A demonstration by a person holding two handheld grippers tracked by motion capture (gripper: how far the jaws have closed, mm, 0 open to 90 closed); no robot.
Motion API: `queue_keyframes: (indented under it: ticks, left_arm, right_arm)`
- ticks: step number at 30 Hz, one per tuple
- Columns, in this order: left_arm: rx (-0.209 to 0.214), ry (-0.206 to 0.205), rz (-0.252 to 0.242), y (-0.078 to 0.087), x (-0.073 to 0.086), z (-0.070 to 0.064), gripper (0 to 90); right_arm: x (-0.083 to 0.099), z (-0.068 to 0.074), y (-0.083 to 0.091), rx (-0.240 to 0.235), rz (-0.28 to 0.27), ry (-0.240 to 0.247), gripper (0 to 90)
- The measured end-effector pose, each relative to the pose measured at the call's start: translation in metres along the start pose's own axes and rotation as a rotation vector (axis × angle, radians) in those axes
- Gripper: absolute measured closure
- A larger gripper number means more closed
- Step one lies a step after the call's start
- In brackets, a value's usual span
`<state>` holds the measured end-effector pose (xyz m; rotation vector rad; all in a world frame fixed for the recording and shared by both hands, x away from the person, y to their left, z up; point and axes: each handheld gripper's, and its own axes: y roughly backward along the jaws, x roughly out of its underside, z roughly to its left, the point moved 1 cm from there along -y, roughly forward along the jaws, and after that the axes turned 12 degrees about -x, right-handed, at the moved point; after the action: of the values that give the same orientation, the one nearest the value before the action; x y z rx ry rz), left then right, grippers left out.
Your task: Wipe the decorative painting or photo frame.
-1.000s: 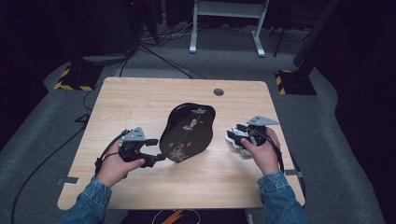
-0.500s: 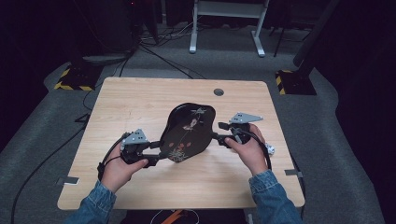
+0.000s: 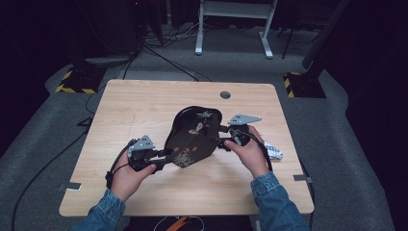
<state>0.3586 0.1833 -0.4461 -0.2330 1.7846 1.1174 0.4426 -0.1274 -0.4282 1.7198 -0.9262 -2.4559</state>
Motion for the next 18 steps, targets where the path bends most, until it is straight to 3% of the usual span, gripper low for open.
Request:
queue_keyframes:
  ticks: [6, 11, 18]
  left_arm:
    - [-0.017, 0.008, -0.003, -0.0015, 0.0000, 0.0001, 74.0]
    - [-0.011, 0.010, 0.003, -0.0012, -0.0009, 0.0001, 74.4]
    - [0.004, 0.011, 0.006, 0.0002, -0.0045, 0.0035, 73.9]
  right_arm:
    - [0.0003, 0.0023, -0.0050, -0.020, 0.009, 0.037, 37.6]
    - [0.0000, 0.0035, -0.0050, -0.006, 0.022, 0.070, 39.0]
    - [-0.0033, 0.0088, -0.0028, 0.018, 0.067, 0.071, 40.9]
